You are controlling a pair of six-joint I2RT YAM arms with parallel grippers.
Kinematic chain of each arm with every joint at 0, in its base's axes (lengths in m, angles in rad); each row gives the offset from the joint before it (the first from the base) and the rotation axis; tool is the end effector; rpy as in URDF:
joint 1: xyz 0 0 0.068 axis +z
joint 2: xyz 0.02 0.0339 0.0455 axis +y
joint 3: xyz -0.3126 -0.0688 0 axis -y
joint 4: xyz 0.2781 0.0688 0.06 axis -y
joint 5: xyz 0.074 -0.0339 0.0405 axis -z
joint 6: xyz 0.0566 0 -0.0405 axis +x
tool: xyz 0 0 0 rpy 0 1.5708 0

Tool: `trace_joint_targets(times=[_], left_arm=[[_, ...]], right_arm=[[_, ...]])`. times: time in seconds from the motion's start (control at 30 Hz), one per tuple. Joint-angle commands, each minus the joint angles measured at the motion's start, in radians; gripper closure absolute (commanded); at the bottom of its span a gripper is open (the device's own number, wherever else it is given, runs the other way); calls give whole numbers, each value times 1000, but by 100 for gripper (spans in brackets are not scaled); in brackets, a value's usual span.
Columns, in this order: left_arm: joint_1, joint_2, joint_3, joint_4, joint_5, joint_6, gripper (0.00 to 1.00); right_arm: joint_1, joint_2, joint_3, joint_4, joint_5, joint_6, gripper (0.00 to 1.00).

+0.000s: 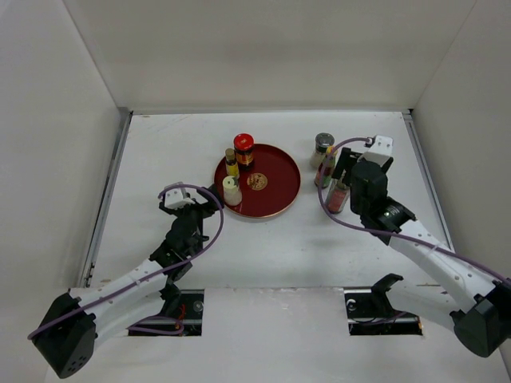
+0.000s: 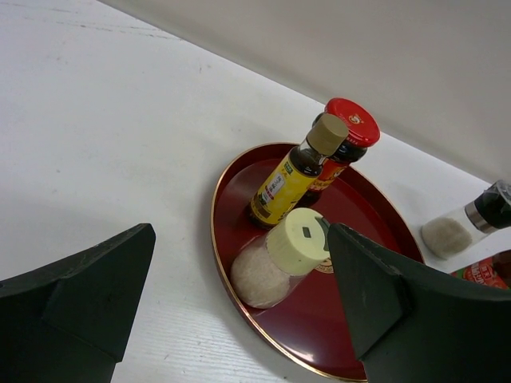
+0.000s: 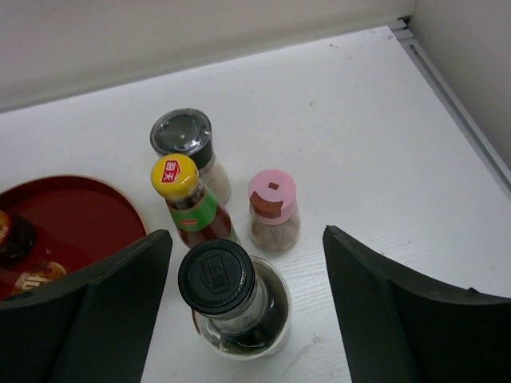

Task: Organize the condiment bottles

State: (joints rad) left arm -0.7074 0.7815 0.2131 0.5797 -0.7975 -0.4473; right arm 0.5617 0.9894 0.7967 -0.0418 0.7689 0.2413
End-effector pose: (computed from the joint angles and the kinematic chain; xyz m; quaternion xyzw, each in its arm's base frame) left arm 0.1618 -0.0851 0.2358 -0.1897 0.6783 -0.1289 0.6981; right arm 0.2277 0.0968 0.3537 0.1133 0.7554 -0.0466 0.6437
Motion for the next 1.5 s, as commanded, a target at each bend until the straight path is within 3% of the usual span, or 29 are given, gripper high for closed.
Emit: trace_joint_targets(times=[0.0,0.27,0.4,0.53,0.7,0.83,1.17,1.47], left_arm=[[7,7,-3,54,17,-18,9],[6,9,-6,52,20,-19,9],[9,7,-6,55,24,-21,9],[0,1,-3,49,26,-19,9],[3,1,-3,46,26,-21,9],[12,1,-7,54,24,-21,9],[12,-8,-11,52,26,-24,9],[21,32,-11,63,26,-25,9]], right_arm=[[-26,31,42,11,-66,24,19],[-42,61,21,31,-86,49,37],[-47,57,1,39,-83,56,61],[-43,6,-1,39,-63,52,75],[45,-95,62,0,-13,26,78],[143,-88,146,-20,-13,7,77],[188,248,407,158,-227,-17,77],[158,619,705,249,-315,-72,77]])
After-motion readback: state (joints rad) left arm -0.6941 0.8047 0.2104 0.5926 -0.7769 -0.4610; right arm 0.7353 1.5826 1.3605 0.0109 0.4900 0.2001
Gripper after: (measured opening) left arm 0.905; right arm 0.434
